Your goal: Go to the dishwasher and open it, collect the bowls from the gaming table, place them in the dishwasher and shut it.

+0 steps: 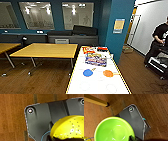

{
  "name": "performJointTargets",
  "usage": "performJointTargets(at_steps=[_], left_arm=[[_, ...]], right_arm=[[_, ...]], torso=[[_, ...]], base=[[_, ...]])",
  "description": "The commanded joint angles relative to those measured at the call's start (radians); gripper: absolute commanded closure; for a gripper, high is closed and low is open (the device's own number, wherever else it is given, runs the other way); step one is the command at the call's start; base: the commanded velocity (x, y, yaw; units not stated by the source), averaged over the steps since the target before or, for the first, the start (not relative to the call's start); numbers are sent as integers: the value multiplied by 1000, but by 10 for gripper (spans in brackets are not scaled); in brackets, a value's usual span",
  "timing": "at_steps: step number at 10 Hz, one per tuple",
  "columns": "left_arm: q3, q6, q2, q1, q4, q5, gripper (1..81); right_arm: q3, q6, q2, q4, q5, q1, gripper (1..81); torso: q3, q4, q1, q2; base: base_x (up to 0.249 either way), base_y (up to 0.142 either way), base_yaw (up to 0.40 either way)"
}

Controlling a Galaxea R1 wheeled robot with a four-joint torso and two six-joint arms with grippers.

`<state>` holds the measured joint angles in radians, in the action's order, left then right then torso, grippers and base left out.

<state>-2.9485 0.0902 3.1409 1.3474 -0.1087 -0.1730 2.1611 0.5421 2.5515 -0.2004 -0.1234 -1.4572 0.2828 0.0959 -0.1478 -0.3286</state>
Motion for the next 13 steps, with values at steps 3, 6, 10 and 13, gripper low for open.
performJointTargets(at_steps=[3,6,10,13], left_arm=[[16,-6,7,-61,-6,-57,811],[22,-4,7,-61,-6,-57,811],[22,-3,4,-61,-6,-59,811],[19,0,1,-61,-6,-59,811]], right_arm=[[176,-10,68,-48,42,31,811],[178,-8,77,-50,41,28,811],[183,-10,83,-51,41,27,811],[192,-10,94,-54,41,27,811]], torso=[[0,0,0,0],[-27,0,0,0],[-34,0,1,0],[-33,0,1,0]], base=[[0,0,0],[0,0,0],[0,0,0],[0,0,0]])
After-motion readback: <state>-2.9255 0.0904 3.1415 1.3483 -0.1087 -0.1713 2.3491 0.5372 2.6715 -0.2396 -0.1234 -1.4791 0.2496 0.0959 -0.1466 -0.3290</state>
